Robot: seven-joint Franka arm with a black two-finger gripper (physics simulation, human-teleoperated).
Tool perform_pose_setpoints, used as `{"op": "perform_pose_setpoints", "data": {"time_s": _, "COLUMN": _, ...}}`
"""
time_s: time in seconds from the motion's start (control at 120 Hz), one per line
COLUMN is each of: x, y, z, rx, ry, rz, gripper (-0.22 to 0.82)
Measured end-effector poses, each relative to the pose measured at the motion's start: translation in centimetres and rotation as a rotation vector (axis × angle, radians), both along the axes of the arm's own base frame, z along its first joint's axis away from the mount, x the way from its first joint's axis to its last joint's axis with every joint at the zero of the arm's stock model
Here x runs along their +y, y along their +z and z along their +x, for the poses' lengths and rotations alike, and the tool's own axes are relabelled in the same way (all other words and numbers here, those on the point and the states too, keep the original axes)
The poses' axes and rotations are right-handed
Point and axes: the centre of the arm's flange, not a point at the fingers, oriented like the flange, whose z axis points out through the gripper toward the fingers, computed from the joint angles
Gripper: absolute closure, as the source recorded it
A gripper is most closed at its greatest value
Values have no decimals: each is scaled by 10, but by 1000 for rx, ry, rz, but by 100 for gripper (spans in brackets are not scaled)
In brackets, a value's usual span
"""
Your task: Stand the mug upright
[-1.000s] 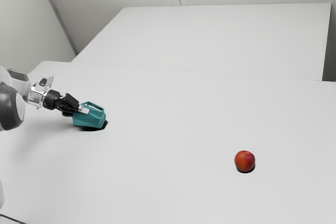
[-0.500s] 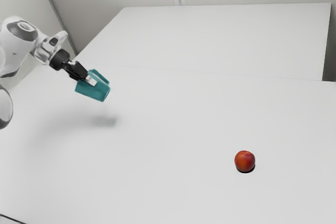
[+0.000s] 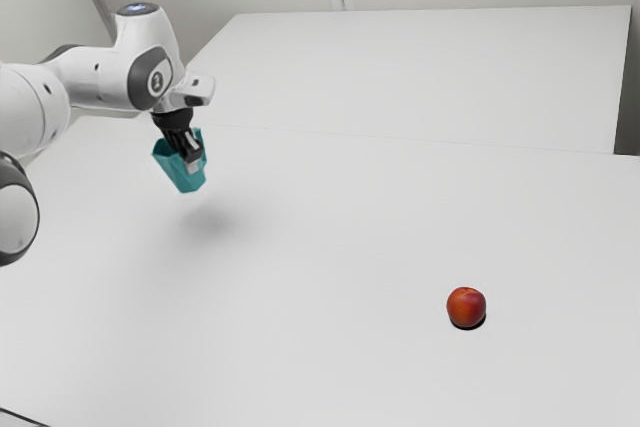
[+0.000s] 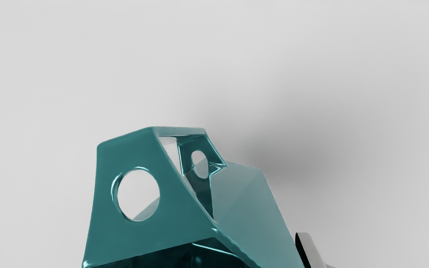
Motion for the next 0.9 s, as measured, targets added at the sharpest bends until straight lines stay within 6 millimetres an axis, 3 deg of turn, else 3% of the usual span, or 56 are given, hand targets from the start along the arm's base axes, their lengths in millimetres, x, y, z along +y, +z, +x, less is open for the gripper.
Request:
{"op": "perform_pose_setpoints", "data": {"time_s": 0.208, "x": -1, "y": -51, "z": 14, "rx": -11, "ry": 88, "rz": 32, "gripper": 78}}
{"op": "perform_pose_setpoints", "data": {"time_s": 0.55, "x": -2, "y": -82, "z": 21, "rx": -36, "ry": 213, "rz": 35, "gripper": 78}}
{"op": "perform_pose_setpoints", "data": {"time_s": 0.717, "x": -3, "y": -82, "z": 21, "rx": -40, "ry": 257, "rz": 24, "gripper": 41}}
{"op": "perform_pose_setpoints", "data": {"time_s": 0.808, "x": -4, "y": -78, "z": 21, "rx": -48, "ry": 274, "rz": 21, "gripper": 27}}
{"op": "perform_pose_setpoints", "data": {"time_s": 0.842, "x": -5, "y": -69, "z": 23, "rx": -60, "ry": 278, "rz": 19, "gripper": 23}}
{"op": "perform_pose_setpoints", "data": {"time_s": 0.9, "x": -9, "y": -31, "z": 33, "rx": -107, "ry": 280, "rz": 18, "gripper": 17}}
